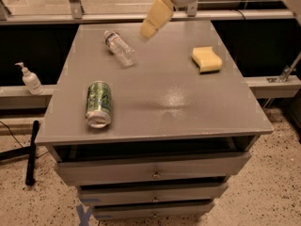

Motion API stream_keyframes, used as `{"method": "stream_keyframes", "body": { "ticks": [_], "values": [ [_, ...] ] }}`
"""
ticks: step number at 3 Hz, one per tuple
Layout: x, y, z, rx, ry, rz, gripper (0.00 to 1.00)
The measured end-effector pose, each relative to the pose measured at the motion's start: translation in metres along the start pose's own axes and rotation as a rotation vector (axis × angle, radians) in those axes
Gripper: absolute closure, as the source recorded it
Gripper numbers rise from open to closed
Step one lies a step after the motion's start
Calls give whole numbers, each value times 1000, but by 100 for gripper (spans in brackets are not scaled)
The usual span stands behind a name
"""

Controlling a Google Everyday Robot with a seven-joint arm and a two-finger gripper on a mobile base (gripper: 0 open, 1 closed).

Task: Place water bottle upright

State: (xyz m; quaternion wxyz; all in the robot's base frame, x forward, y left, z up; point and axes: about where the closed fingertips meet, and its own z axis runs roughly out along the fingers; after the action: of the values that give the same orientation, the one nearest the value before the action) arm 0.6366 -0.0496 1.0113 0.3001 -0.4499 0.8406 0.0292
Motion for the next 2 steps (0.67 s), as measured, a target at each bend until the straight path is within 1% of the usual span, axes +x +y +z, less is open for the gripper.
{"method": "stream_keyframes", "body": {
  "ticks": [1,2],
  "values": [
    [-52,-26,44,24,-27,106,0],
    [-78,-38,83,22,-34,197,0]
  ]
}}
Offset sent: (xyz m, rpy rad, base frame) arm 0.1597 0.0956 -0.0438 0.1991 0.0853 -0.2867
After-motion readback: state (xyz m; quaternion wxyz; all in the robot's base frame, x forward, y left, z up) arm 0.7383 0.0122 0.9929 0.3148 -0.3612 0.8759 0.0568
